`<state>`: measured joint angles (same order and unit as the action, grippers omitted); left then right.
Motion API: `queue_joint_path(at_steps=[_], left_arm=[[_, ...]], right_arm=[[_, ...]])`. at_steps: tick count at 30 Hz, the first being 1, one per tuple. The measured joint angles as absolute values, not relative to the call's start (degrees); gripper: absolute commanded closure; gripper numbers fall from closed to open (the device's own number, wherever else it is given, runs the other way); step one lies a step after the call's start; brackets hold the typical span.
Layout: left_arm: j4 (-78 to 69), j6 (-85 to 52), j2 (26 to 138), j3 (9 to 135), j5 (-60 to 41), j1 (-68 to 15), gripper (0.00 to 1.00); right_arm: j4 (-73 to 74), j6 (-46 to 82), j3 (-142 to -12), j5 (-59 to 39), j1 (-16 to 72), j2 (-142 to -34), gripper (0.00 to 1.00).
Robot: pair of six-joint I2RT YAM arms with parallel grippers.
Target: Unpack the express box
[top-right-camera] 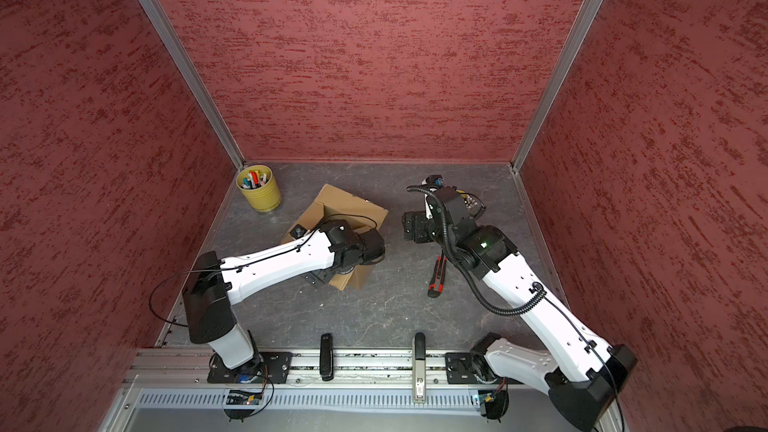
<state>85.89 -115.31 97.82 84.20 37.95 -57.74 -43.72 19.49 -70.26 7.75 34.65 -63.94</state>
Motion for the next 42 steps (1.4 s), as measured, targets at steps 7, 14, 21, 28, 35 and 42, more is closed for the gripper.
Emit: queue_joint_path(at_steps=[7,14,21,28,35,42], left_arm=[[81.28,-107.59,84.34,80.49,40.10,-58.28,0.00],[75.55,-85.17,70.00,76.69,38.87,-53.36,0.00],[68.23,-52.05,63.83,76.86,25.74,-35.92,0.00],[62.94,-27.07,68.71,77.25,13.69,-30.79,0.01],[61.52,-13.91,74.24,77.52,9.41,-31.20,0.01],[61.56,-7.97,82.54,79.35,13.52,-34.98,0.00]], right_arm=[[-43.77,21.08,-70.48,7.11,34.68,-65.52,0.15],[-44.56,27.31,-70.72,7.84,37.82,-69.19,0.17],[-45.76,34.52,-76.62,11.35,46.39,-77.87,0.13],[-45.30,39.31,-79.81,11.90,49.41,-85.93,0.10],[-45.52,41.41,-79.88,12.38,49.45,-86.30,0.08],[-44.91,41.65,-79.83,12.64,49.45,-86.30,0.07]])
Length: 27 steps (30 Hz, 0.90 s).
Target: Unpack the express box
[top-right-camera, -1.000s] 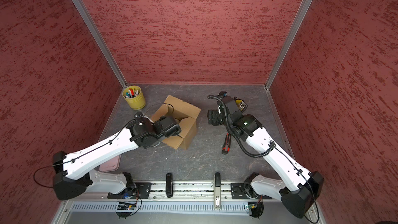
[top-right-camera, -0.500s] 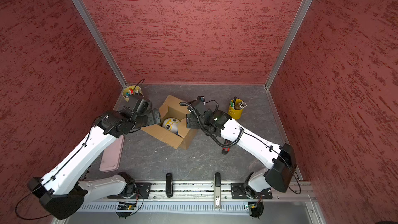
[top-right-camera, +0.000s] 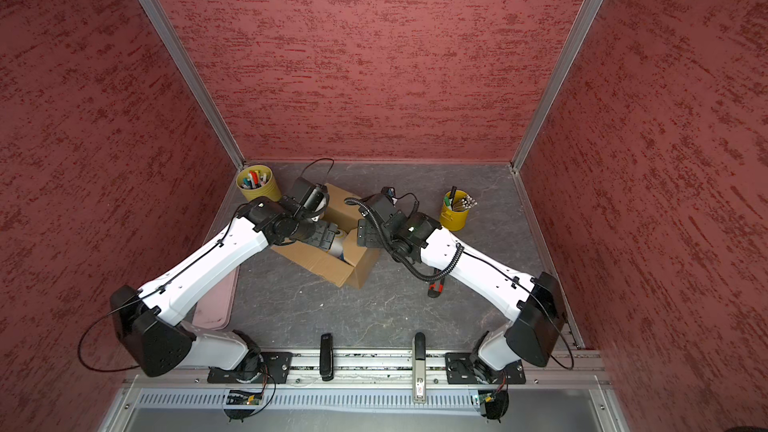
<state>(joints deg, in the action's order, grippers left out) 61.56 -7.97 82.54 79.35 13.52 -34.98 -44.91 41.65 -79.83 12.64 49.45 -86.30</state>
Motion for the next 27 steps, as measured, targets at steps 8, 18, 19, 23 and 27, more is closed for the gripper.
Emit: queue_joint_path(at_steps=[8,18,19,23,27], left_arm=[[60.58,-6.57,84.97,80.47,22.46,-36.88,0.01],[58.63,-5.67,84.97,80.42,26.11,-35.92,0.00],[58.61,-5.63,84.97,80.36,26.22,-35.73,0.00],[58.30,-5.32,84.97,79.57,26.57,-34.98,0.01],[58.24,-4.97,84.97,78.76,27.14,-34.00,0.01]], right_arm=[[-42.02,41.60,-79.77,11.79,49.32,-87.96,0.06],[-39.62,41.60,-78.48,9.74,48.97,-91.33,0.06],[-39.18,41.60,-77.97,9.45,48.90,-91.33,0.06],[-38.13,41.60,-75.92,8.84,48.53,-91.35,0.05],[-37.76,41.60,-74.91,8.36,47.92,-91.53,0.05]])
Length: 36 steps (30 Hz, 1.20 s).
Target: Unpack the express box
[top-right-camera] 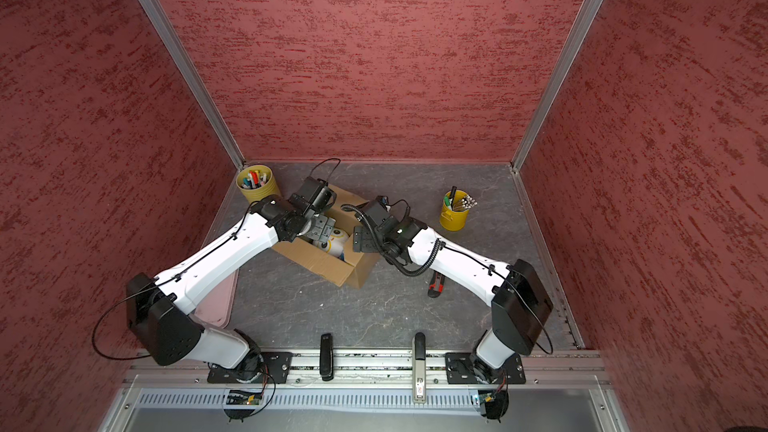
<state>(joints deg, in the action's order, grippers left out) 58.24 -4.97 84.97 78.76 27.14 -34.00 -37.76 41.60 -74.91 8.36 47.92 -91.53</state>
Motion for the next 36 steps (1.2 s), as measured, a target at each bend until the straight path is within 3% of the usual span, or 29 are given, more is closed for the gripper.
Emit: queue_joint_path(at_steps=[16,25,36], left_arm=[[58.13,-3.99,81.19,78.74,31.31,-30.41,0.00],[57.04,-3.31,79.85,78.72,21.34,-32.88,0.00],[56.55,-1.63,88.68,77.06,22.98,-33.54,0.00]], right_arm=[[-36.86,41.60,-73.73,7.90,46.98,-91.53,0.05],[-36.69,41.60,-73.69,7.73,46.89,-91.53,0.04],[-36.45,41.60,-73.32,7.70,46.85,-91.53,0.04]])
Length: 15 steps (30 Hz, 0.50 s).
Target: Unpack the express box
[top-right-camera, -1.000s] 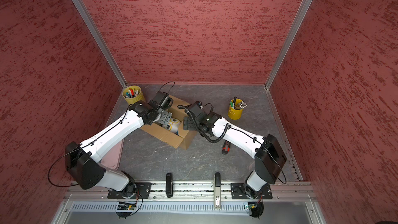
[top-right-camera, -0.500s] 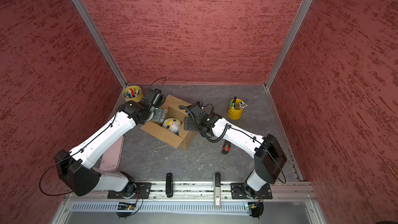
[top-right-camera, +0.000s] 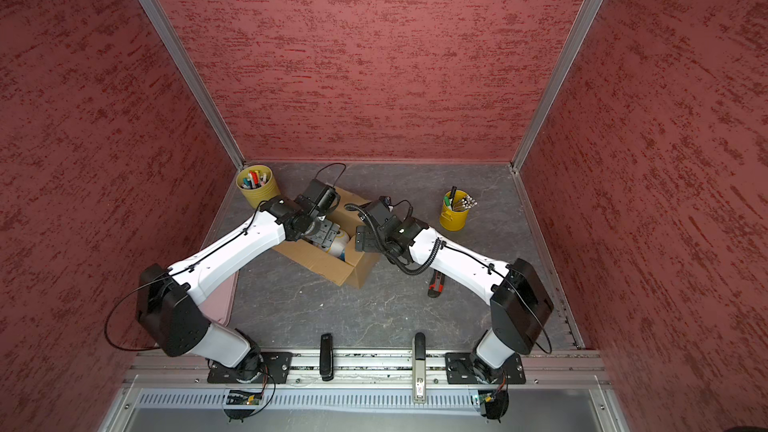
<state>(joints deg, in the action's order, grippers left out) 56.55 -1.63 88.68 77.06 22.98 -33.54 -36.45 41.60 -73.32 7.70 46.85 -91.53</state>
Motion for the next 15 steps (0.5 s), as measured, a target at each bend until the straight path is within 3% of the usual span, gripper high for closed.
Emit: queue_joint_path(at_steps=[15], left_arm=[[51.96,-0.69,80.27,76.36,34.54,-29.61,0.00]], right_arm=[[-35.16,41.87,-72.14,7.66,46.65,-91.55,0.03]])
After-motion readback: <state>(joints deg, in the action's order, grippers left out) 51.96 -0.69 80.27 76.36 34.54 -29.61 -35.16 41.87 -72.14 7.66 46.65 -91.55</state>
